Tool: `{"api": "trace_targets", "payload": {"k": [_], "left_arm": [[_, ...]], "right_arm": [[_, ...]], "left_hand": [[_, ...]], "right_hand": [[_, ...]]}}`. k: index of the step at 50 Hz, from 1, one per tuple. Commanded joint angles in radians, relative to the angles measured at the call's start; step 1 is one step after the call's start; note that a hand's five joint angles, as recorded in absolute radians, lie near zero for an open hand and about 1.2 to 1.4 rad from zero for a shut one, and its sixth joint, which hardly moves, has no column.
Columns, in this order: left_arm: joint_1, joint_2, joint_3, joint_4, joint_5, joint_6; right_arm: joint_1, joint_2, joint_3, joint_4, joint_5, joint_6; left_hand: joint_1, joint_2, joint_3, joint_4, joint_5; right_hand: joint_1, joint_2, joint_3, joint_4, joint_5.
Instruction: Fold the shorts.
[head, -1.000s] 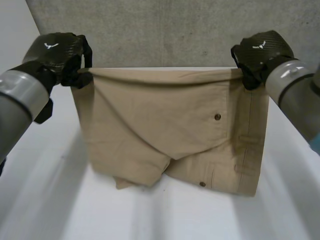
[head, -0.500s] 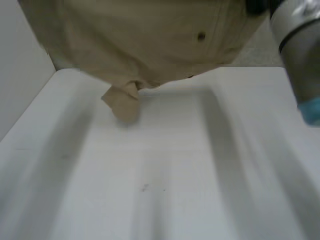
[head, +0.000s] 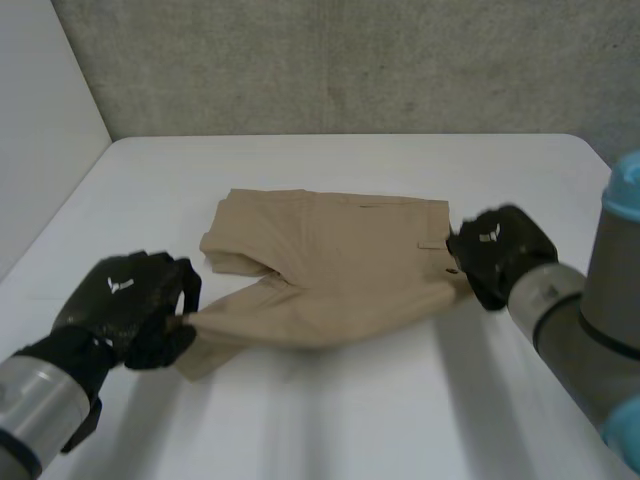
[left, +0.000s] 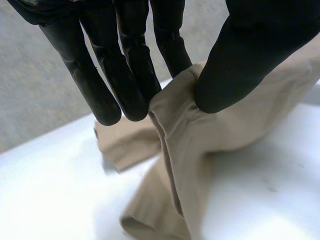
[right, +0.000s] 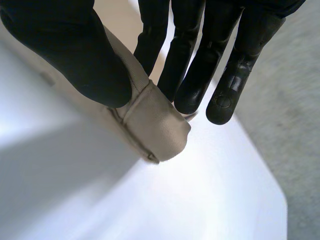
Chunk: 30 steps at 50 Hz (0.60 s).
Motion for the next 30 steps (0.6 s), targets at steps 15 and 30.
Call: {"api": "trace_targets", "payload": {"k": [15,30], "left_arm": [[-0.001,0.344,0.172,-0.335,0.139,0.059],[0.053,-0.099,0.184,-0.058,0.157,0.069]], "right_arm": [[-0.132,-0.428,0.150,0.286,-0.205,-0.140],[-0.230,-0.093,0.085,0.147,-0.233,-0.128]], "left_hand": [[0.260,0.200,0.201,0.197,0.265],[0.260,0.200,0.201,0.197,0.265]], "right_hand": [[0.421,0.218,0.215,0.205,0.237],[0.421,0.218,0.215,0.205,0.237]]}}
